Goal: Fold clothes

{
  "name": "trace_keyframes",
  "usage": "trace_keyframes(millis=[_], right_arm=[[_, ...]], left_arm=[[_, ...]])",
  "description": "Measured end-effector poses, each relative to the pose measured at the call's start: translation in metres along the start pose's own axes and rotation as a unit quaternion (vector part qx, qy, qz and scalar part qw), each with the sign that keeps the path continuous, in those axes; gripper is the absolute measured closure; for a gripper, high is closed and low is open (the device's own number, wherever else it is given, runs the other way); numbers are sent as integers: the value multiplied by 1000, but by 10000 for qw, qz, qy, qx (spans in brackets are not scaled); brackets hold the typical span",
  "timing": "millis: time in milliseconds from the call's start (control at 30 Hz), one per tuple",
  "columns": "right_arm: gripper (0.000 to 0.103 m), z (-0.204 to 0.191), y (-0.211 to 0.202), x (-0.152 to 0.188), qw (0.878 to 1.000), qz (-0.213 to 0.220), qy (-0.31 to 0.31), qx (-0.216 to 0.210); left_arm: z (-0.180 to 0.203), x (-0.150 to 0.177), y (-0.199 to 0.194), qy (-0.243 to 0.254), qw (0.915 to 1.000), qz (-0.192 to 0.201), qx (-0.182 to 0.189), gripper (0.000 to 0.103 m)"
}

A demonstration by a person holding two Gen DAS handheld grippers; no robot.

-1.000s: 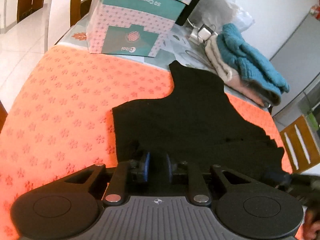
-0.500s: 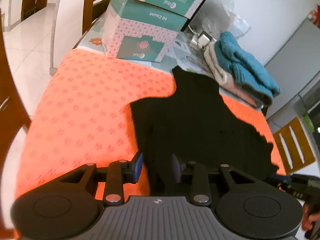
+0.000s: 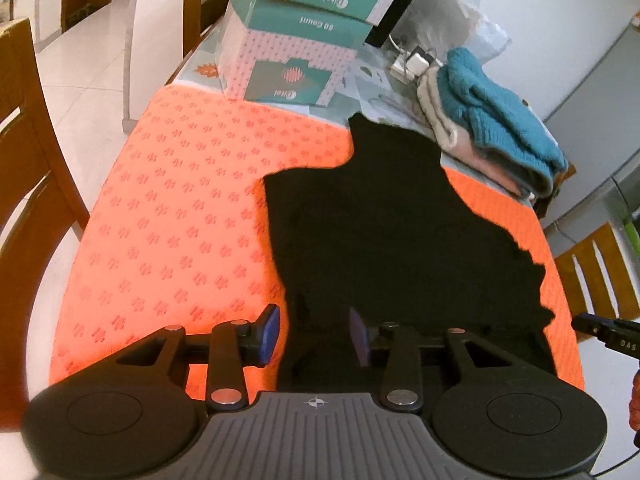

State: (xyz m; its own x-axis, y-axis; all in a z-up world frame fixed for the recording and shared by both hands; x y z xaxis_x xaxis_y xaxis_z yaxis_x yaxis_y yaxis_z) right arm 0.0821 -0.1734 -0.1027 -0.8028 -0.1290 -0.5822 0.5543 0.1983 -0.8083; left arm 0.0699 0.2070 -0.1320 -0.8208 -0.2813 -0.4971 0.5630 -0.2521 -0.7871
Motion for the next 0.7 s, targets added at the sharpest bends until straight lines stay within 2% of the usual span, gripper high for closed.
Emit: trace_keyframes(millis=[300,700], right_arm=[[67,19,38,-71,9991,91,106,-390],[65,14,144,-147,9949,-52,254,-975]], left_arm=[[38,-46,30,-58,9999,84,13,58],[67,-126,131,173,9997,-127,-102,58]])
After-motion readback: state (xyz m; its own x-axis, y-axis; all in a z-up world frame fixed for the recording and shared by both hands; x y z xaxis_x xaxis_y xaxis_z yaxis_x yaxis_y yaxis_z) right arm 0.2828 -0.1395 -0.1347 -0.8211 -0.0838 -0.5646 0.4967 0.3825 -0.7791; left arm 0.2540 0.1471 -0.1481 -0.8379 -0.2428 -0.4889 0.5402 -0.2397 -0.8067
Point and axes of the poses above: each gripper's, at about its wrist camera, not at the fingertips, and y roughly the way its jaws point, z to its right, x to its underside, the point moved 7 cm from there along y, roughly the way its jaws point, and after that the axes turned 1 degree about -x, right-handed, at the moved point
